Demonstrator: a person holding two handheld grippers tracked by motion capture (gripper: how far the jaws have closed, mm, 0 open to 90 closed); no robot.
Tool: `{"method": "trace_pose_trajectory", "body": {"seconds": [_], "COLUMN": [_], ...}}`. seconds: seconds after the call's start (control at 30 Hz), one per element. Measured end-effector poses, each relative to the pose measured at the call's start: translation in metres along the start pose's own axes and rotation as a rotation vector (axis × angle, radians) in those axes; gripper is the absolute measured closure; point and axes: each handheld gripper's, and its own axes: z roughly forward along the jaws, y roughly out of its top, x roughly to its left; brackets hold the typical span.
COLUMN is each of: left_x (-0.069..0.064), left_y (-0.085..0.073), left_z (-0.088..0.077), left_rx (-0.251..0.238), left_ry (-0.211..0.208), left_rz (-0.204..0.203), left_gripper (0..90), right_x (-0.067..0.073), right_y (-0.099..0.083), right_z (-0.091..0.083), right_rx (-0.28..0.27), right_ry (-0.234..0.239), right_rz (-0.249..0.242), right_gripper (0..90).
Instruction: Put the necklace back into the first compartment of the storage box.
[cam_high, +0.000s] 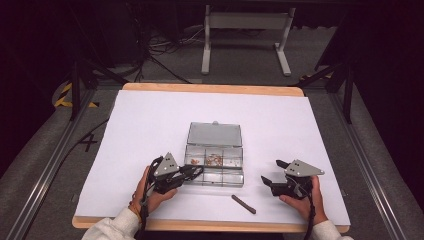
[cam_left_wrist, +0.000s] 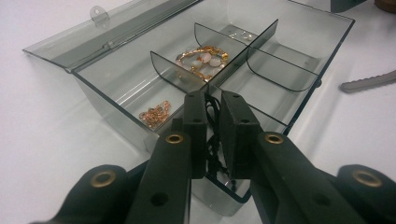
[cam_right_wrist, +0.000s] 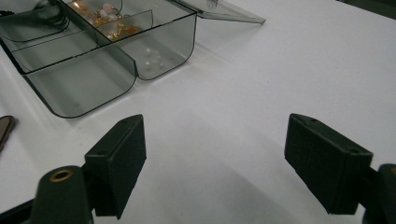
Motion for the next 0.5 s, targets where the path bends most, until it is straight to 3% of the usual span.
{"method": "trace_pose_trajectory", "body": {"seconds": [0.23,0.5], "left_x": [0.001,0.003], "left_y": [0.0,0.001], "left_z": [-0.003,-0.018], "left_rx": [-0.008,-0.05], "left_ry": [0.004,0.022], "left_rz": [-0.006,0.028], "left_gripper": [76.3,70.1], "right_x": [0.0,0.0], "right_y": [0.0,0.0], "right_z": [0.0,0.0], "right_rx": [0.0,0.004], "right_ry": [0.001,-0.003], "right_rz": [0.0,-0.002], "right_gripper": [21.2,22.2]}}
